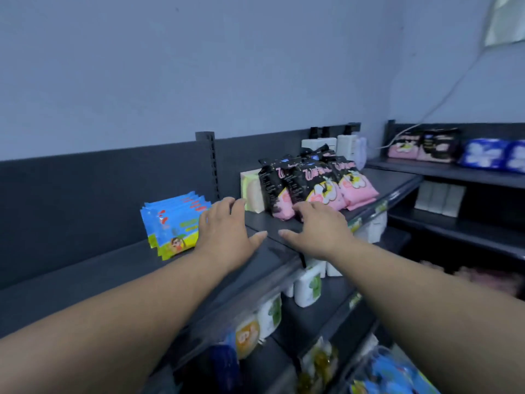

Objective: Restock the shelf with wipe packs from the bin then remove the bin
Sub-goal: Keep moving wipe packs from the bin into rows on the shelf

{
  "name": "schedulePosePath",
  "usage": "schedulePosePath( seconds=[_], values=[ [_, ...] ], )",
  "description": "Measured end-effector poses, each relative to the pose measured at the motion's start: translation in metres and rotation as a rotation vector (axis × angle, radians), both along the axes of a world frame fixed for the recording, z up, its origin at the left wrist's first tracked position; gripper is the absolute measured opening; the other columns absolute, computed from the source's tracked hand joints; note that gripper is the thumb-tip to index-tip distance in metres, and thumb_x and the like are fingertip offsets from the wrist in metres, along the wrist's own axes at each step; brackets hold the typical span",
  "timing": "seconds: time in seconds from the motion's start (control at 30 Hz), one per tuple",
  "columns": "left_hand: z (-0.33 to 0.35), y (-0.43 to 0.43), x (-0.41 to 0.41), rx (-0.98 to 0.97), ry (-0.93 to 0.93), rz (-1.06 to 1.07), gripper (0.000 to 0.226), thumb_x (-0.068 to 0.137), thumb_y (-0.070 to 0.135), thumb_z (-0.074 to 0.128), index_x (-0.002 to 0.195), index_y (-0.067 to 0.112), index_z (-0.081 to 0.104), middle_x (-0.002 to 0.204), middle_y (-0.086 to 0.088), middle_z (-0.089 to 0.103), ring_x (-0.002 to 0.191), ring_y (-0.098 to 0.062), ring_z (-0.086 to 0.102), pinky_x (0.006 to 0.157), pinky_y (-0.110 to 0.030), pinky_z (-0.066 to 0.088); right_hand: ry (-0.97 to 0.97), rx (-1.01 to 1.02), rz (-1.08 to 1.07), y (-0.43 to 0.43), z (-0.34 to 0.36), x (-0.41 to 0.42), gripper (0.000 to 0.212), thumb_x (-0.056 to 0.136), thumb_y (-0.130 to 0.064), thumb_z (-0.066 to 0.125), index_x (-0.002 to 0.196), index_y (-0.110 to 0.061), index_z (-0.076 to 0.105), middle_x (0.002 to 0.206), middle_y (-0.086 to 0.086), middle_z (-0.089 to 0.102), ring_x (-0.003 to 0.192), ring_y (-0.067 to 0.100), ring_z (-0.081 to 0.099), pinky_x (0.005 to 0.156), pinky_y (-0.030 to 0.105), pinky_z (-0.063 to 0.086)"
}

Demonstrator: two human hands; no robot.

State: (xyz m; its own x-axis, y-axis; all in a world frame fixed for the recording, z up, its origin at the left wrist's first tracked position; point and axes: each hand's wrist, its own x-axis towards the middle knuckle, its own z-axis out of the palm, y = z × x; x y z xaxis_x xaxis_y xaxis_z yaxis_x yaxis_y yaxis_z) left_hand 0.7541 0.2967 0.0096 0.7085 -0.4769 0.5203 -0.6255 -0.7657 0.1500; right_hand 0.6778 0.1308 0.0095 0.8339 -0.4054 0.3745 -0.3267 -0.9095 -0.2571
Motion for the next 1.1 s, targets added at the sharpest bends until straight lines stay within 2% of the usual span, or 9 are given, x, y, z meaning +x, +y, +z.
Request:
schedulePosePath(
  seconds=[0.1, 0.17, 0.27, 0.43, 0.63, 0.77, 0.9, 1.1],
  values=[
    [-0.011, -0.024, -0.039, 0.021, -0.018, -0.101, 0.074, 0.084, 0.064, 0.049, 0.142, 0.022, 0.031, 0.146, -0.002, 0.032, 0.137, -0.023, 0.027, 0.113, -0.041, 0.022, 0.006, -0.073, -0.137, -0.009, -0.009, -0.054, 0.068, 0.082, -0.068, 0.051, 0.137, -0.029, 0.041, 0.142, 0.002, 0.041, 0.136, 0.025, 0.033, 0.113, 0.049, 0.024],
    [-0.019, -0.039, -0.063, 0.038, 0.031, -0.155, 0.075, 0.085, 0.064, 0.047, 0.145, 0.023, 0.026, 0.149, -0.002, 0.026, 0.14, -0.023, 0.02, 0.116, -0.043, 0.016, 0.022, -0.085, -0.198, -0.017, -0.014, -0.088, 0.071, 0.082, -0.069, 0.049, 0.141, -0.031, 0.038, 0.148, 0.0, 0.035, 0.141, 0.022, 0.024, 0.116, 0.052, 0.015],
    [-0.031, -0.066, -0.101, 0.068, 0.082, -0.226, 0.078, 0.087, 0.064, 0.044, 0.148, 0.023, 0.02, 0.155, -0.003, 0.018, 0.143, -0.024, 0.013, 0.117, -0.044, 0.01, 0.046, -0.088, -0.291, -0.035, -0.02, -0.138, 0.071, 0.083, -0.069, 0.047, 0.142, -0.032, 0.035, 0.15, -0.001, 0.032, 0.143, 0.021, 0.02, 0.117, 0.054, 0.01],
    [-0.05, -0.119, -0.153, 0.082, 0.107, -0.326, 0.074, 0.086, 0.062, 0.047, 0.146, 0.023, 0.025, 0.154, -0.003, 0.021, 0.142, -0.023, 0.015, 0.117, -0.043, 0.011, 0.088, -0.046, -0.405, -0.083, -0.044, -0.205, 0.072, 0.084, -0.07, 0.045, 0.144, -0.031, 0.033, 0.153, 0.0, 0.028, 0.143, 0.023, 0.02, 0.117, 0.053, 0.011],
    [-0.092, -0.206, -0.19, 0.109, 0.167, -0.343, 0.073, 0.087, 0.063, 0.046, 0.145, 0.023, 0.027, 0.152, -0.004, 0.025, 0.141, -0.025, 0.02, 0.116, -0.045, 0.017, 0.167, 0.025, -0.425, -0.161, -0.096, -0.262, 0.068, 0.084, -0.07, 0.046, 0.138, -0.03, 0.04, 0.148, 0.0, 0.035, 0.137, 0.026, 0.03, 0.114, 0.05, 0.021],
    [-0.139, -0.263, -0.216, 0.127, 0.249, -0.309, 0.068, 0.09, 0.059, 0.045, 0.145, 0.021, 0.03, 0.151, -0.004, 0.027, 0.14, -0.024, 0.022, 0.116, -0.041, 0.018, 0.278, 0.101, -0.395, -0.223, -0.146, -0.295, 0.07, 0.085, -0.069, 0.046, 0.143, -0.03, 0.036, 0.149, 0.0, 0.033, 0.137, 0.025, 0.031, 0.113, 0.045, 0.025],
    [-0.195, -0.302, -0.234, 0.161, 0.353, -0.245, 0.068, 0.089, 0.057, 0.048, 0.143, 0.018, 0.034, 0.149, -0.006, 0.033, 0.135, -0.025, 0.032, 0.111, -0.039, 0.027, 0.414, 0.195, -0.363, -0.276, -0.202, -0.322, 0.072, 0.087, -0.067, 0.044, 0.147, -0.03, 0.03, 0.154, 0.001, 0.026, 0.14, 0.025, 0.027, 0.115, 0.046, 0.023],
    [-0.275, -0.313, -0.236, 0.324, 0.533, -0.154, 0.071, 0.092, 0.056, 0.044, 0.148, 0.018, 0.023, 0.155, -0.005, 0.022, 0.141, -0.023, 0.023, 0.113, -0.037, 0.023, 0.514, 0.308, -0.321, -0.313, -0.281, -0.321, 0.069, 0.089, -0.067, 0.04, 0.146, -0.029, 0.031, 0.152, 0.0, 0.03, 0.138, 0.023, 0.032, 0.112, 0.039, 0.026]
  ],
)
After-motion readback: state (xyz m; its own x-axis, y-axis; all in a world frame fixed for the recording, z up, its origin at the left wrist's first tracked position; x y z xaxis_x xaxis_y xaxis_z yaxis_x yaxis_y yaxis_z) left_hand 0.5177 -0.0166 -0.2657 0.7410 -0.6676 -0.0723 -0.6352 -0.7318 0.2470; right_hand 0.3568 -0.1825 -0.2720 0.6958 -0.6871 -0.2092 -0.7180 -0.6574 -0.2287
